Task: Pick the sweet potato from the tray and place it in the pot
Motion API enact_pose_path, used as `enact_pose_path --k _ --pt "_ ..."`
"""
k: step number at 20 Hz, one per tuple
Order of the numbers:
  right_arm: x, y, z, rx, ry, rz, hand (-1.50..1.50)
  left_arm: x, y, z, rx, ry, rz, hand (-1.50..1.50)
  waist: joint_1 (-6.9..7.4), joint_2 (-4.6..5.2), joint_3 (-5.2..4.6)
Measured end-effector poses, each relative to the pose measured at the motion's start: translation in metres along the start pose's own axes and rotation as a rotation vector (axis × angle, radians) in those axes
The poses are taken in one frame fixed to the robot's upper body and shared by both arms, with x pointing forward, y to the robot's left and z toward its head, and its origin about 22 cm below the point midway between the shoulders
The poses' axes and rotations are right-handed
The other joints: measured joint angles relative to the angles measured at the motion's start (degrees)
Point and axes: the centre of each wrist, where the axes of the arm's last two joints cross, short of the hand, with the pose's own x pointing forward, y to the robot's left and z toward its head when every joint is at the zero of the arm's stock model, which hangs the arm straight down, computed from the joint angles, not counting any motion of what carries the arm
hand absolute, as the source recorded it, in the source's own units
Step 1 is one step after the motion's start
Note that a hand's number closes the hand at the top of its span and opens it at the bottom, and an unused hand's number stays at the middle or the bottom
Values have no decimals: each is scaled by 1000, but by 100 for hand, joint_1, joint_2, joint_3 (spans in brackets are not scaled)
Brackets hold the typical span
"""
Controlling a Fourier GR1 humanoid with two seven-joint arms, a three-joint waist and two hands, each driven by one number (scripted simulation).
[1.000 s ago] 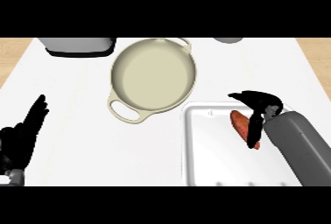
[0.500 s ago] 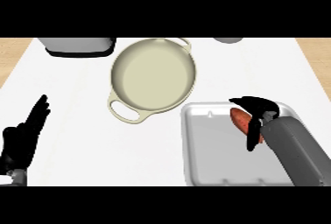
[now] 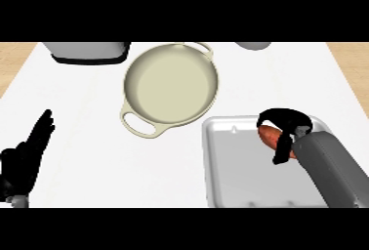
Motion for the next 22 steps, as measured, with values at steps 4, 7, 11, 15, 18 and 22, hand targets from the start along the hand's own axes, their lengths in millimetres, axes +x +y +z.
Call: enact_pose_path --k 4,7,11,15,18,22 --pt "7 -3 2 -4 -2 -3 150 -2 -1 -2 0 -1 1 0 -27 3 -5" --pt "23 -2 4 -9 -13 -5 150 3 -2 1 -2 0 1 0 -33 4 2" --pt "116 0 3 -108 -69 -10 150 8 -11 -7 -36 -18 1 0 212 59 23" --pt "175 -12 19 -244 -84 -14 150 18 -21 -14 -90 -55 -5 0 632 125 37" --pt "208 -20 31 -354 -48 -10 150 26 -27 -19 -117 -71 -8 0 810 144 37" --pt "250 -36 57 -553 2 12 150 29 -36 -24 -142 -75 -10 0 919 137 29"
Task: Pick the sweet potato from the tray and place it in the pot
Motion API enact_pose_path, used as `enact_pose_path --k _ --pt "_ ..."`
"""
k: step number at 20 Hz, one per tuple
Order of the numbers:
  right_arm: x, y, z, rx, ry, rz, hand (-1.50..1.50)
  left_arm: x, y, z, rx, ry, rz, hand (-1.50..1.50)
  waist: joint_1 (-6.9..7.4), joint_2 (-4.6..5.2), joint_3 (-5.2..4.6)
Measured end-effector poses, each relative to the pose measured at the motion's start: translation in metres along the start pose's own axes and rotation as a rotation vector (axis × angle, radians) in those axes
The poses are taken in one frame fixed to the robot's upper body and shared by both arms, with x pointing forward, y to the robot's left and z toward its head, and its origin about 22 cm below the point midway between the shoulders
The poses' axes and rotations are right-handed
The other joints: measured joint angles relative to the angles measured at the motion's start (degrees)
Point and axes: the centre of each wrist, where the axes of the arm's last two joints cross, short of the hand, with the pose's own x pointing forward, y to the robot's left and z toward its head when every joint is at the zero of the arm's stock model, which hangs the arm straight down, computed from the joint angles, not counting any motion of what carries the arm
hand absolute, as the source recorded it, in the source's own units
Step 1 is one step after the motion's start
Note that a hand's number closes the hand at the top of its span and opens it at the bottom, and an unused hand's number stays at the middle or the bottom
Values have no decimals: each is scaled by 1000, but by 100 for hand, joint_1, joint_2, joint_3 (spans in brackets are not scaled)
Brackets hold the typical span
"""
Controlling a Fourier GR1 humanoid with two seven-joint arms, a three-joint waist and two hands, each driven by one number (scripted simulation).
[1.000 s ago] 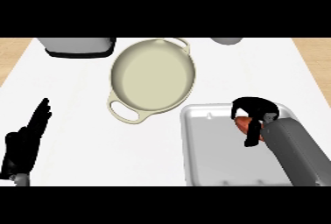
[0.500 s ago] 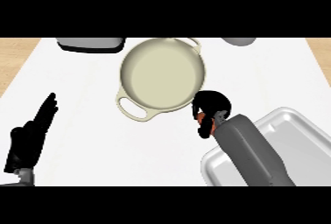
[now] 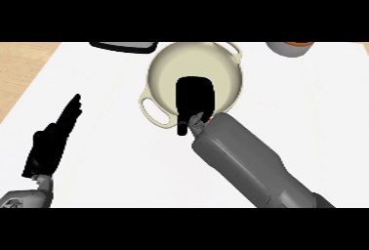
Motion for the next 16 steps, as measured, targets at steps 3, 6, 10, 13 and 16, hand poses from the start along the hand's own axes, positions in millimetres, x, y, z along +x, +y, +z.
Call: enact_pose_path --k 3,6,10,13,16 --pt "25 -17 12 -171 23 18 150 2 -2 -4 -10 3 -4 0 8 -21 -3" --pt "46 -38 21 -343 22 37 150 3 -1 -6 -6 2 -10 0 -29 -40 -8" --pt "65 -60 32 -487 11 9 150 3 -1 -9 -7 5 -5 0 -33 -29 -9" --pt "73 -72 37 -550 1 -32 150 0 0 -9 3 6 -5 0 -75 -20 -8" --pt "77 -80 36 -597 -2 -72 150 0 -1 -11 10 5 0 0 -123 2 -6"
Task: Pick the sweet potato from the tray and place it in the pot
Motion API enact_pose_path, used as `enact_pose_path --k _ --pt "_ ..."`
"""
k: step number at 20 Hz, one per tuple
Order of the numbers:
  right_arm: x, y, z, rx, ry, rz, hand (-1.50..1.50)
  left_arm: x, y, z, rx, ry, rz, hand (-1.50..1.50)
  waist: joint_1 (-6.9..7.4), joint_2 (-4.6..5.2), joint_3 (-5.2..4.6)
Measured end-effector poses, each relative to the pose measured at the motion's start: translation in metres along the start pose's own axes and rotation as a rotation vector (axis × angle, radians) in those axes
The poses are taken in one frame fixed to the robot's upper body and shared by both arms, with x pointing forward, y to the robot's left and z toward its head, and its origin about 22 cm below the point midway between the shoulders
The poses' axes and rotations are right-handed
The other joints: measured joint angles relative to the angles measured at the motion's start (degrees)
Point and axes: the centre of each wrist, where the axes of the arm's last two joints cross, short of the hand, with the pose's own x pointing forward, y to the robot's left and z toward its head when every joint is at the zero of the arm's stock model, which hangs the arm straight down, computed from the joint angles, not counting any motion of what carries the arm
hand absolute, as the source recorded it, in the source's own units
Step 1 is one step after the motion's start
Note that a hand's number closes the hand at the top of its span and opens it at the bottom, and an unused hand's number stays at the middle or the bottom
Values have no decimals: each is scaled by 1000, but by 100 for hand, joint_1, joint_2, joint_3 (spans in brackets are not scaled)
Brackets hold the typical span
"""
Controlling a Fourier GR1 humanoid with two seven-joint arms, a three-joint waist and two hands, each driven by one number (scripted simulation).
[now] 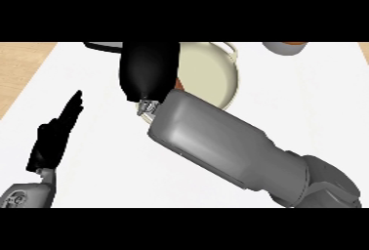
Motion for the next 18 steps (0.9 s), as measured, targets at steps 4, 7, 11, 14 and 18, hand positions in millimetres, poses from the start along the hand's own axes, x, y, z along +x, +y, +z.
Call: enact_pose_path --k 4,7,11,14,18 --pt "5 -7 -9 -53 10 -41 150 -2 5 -1 15 9 -7 0 -84 7 3" --pt "3 -4 -18 -76 28 -70 150 -1 6 -1 28 11 -6 0 -136 17 6" --pt "-1 2 -33 -90 53 -98 150 -7 9 2 44 17 -3 0 -222 25 8" --pt "-9 8 -48 -98 82 -117 150 -11 11 6 54 19 -5 0 -276 34 10" --pt "-22 19 -66 -102 122 -140 150 -12 14 8 55 17 4 0 -286 53 13"
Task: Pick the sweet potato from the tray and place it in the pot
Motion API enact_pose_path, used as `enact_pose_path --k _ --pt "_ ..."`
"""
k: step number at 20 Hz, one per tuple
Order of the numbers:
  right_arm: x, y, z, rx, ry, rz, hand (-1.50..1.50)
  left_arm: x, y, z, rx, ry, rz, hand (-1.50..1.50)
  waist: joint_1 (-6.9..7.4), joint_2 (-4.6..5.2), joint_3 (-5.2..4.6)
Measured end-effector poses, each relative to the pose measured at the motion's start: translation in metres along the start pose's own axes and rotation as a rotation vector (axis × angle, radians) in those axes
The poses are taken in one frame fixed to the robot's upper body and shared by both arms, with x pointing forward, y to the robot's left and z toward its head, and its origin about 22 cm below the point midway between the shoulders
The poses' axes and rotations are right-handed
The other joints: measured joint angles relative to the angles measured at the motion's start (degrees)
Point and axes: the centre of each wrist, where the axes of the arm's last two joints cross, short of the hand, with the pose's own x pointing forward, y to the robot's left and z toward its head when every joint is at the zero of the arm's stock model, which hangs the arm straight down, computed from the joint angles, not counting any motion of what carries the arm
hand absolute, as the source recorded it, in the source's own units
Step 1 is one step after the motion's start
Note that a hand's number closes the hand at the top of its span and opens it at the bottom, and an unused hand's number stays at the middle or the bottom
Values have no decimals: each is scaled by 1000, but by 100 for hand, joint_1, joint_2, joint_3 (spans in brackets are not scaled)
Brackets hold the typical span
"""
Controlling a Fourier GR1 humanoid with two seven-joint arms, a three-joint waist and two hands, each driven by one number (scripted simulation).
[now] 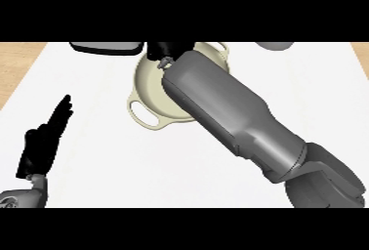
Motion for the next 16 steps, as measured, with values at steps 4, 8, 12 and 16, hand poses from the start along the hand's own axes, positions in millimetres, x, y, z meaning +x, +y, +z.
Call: enact_pose_path --k 4,8,12,16 --pt "-15 12 -14 12 44 -7 150 3 1 -2 -1 -11 2 0 18 34 0" --pt "-34 25 -26 23 66 35 150 6 0 -1 -7 -18 3 0 55 67 2" --pt "-52 38 -30 49 91 21 -150 7 0 -3 -12 -24 4 0 97 105 4" --pt "-62 42 -34 89 144 -59 -150 9 -1 -2 -21 -26 -2 0 149 135 10"
